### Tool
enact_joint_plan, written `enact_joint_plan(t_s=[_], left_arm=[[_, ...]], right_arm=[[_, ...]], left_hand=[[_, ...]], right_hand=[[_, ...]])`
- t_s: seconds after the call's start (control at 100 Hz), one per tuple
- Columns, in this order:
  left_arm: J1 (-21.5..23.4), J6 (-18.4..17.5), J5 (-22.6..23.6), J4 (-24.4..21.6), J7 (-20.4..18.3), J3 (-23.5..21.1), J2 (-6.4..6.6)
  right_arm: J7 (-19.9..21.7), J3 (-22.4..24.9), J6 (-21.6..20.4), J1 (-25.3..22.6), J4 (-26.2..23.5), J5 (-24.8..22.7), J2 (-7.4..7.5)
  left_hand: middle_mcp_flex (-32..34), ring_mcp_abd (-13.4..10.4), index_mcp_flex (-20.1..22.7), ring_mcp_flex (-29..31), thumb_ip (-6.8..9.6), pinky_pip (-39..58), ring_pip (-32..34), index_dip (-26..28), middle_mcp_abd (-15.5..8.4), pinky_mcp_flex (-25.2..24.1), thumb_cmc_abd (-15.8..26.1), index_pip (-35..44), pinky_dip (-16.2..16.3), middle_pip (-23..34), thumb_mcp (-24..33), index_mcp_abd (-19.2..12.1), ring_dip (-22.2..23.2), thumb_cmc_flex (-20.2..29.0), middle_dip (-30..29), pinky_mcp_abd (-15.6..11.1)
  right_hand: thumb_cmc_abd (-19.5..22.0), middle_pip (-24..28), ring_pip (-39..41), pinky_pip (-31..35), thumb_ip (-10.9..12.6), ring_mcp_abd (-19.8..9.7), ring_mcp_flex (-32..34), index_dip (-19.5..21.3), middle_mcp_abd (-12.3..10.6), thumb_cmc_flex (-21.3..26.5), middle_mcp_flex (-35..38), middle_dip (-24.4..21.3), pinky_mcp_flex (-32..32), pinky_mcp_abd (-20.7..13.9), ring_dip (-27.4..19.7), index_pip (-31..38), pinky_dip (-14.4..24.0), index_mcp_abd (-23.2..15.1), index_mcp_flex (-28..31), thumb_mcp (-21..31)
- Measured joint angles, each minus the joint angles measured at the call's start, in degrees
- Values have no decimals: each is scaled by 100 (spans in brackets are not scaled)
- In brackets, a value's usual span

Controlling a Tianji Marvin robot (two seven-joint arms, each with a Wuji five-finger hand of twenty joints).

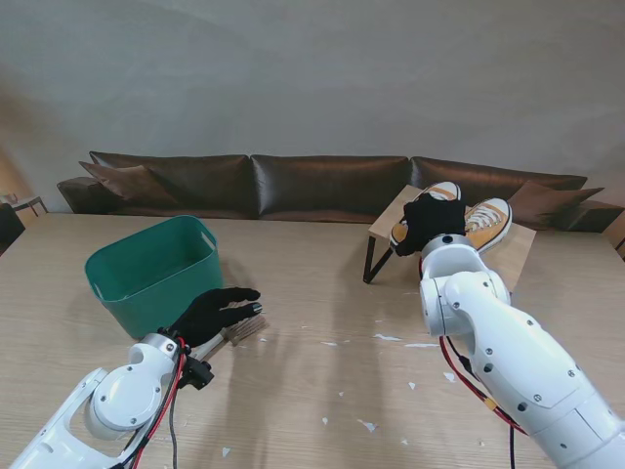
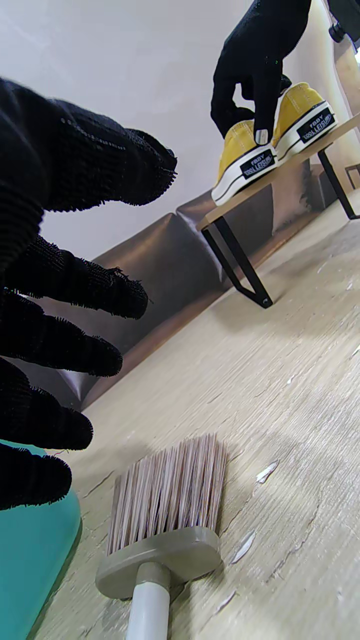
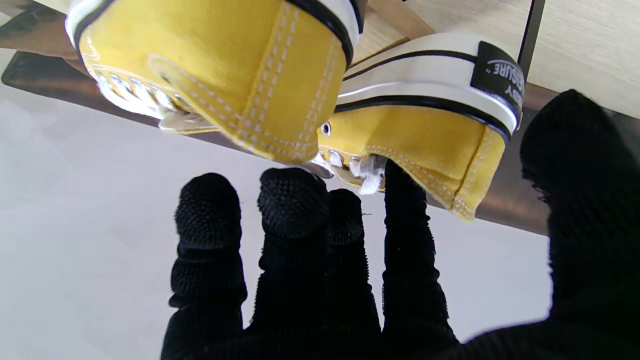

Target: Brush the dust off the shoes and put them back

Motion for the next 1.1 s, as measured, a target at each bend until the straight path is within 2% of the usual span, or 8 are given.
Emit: enact_joint_plan(t_s=[0.25,0.53,0.55,0.61,0.67,0.75,0.84,1.1], left_arm=[[-11,31,-13,6,0,18,0],[-18,55,-24,9,-7,29,0],[-18,55,-24,10,-7,30,0],[-21,56,-25,12,-7,34,0],[-24,56,-27,16,-8,36,0],[-27,56,-30,23,-10,38,-1],[-27,56,-33,25,-10,38,-1],[-27,56,-41,27,-9,37,-1]], right_arm=[[-297,-225,-14,146,307,33,5],[-539,-436,-15,292,573,112,4],[-572,-451,-14,299,594,123,3],[-643,-492,-11,321,650,143,1],[-683,-534,0,346,702,144,1],[-750,-584,13,380,763,133,-1],[-844,-619,21,407,816,112,-4],[-1410,-677,-11,450,983,107,-39]], left_hand=[[0,-3,0,-7,0,0,0,0,2,-1,0,0,0,0,0,1,0,0,0,-1],[0,-15,0,-8,0,0,0,0,11,-28,0,0,0,0,0,9,0,0,0,-2],[0,-17,0,-8,0,0,0,0,11,-36,0,0,0,0,0,9,0,0,0,-2],[0,-19,0,-8,0,0,0,0,11,-56,0,0,0,0,0,9,0,0,0,-3],[0,-19,0,-9,0,0,0,0,15,-57,0,0,0,0,0,9,0,0,0,-4],[0,-21,0,-9,0,0,0,0,18,-58,0,0,0,0,0,10,0,0,0,-4],[0,-21,0,-9,0,0,0,0,28,-58,0,0,0,0,0,11,0,0,0,-5],[0,-22,0,-10,0,0,0,0,63,-60,0,0,-1,0,0,13,0,0,0,-8]], right_hand=[[0,2,163,1,0,-64,3,50,0,158,0,0,0,-10,73,375,0,-13,381,-57],[-113,69,188,1,-19,-85,11,535,0,473,6,0,0,-17,73,1117,-2,27,698,-180],[-380,71,180,1,-109,-86,11,599,0,423,6,0,0,-18,68,1176,-3,30,727,180],[-1493,74,169,1,-440,-86,11,789,0,-118,7,0,0,-19,61,1346,-118,78,841,2307],[-1928,141,167,1,-975,-86,27,820,0,-324,12,0,0,-22,55,1616,-121,123,939,3185],[-2077,221,91,0,-1478,-88,68,823,0,-320,97,0,0,-22,38,2164,-122,106,1082,3398],[-2147,232,82,1,-1733,-93,126,995,0,-264,183,0,0,-23,11,2671,-123,116,1275,3400],[-2294,301,119,66,-1811,-96,485,1288,2,-203,672,0,194,-26,-23,2860,-150,132,1680,3399]])
